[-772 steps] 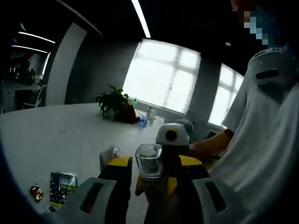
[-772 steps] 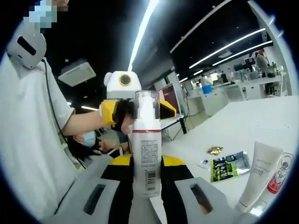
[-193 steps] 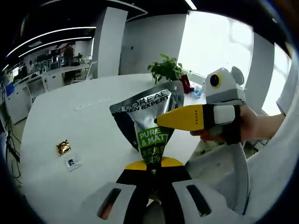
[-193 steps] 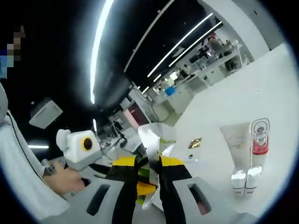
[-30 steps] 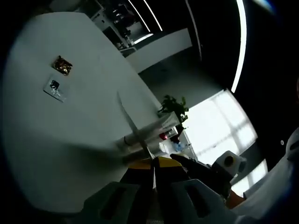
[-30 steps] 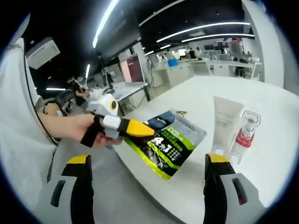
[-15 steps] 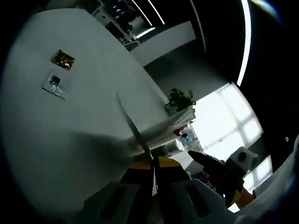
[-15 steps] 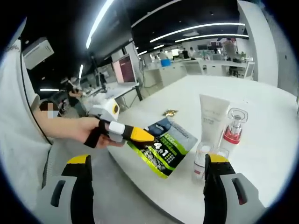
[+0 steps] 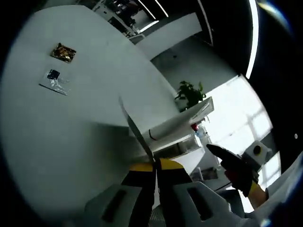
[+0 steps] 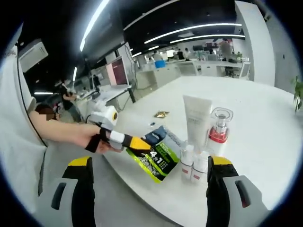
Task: Arrange the skincare products in the storage area until every visible bottle or jar stands upright without overlapping.
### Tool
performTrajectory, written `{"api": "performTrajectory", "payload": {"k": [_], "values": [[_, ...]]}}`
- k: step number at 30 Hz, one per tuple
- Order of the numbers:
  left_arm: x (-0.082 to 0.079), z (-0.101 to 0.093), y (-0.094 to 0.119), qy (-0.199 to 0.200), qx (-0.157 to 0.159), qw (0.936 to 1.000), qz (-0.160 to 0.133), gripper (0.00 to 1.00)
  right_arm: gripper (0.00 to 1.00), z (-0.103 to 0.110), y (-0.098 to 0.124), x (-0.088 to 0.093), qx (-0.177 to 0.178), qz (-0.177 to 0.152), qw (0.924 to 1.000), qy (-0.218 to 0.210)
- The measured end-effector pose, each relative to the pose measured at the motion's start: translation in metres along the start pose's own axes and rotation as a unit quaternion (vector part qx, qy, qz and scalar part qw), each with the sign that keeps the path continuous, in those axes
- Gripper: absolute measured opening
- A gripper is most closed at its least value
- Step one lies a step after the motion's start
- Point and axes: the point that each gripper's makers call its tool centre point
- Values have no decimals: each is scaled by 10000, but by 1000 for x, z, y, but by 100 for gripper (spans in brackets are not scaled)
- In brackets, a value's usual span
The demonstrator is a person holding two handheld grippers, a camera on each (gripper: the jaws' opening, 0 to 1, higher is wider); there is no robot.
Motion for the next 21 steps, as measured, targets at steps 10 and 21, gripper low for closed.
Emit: {"api": "performTrajectory", "payload": {"k": [10,21], "values": [[8,23,-5,-11,-609,9980,146,0,99,-6,2,3,64,11,10000,-58],[11,35,-5,-354,-932,9945,324,1,99,-2,1,4,32,42,10000,-62]]}}
Point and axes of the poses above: the point that each gripper's makers call its tool centre point, and the gripper's own axes: y roughly backward along the fingers, z roughly to its left, x roughly out of its underside
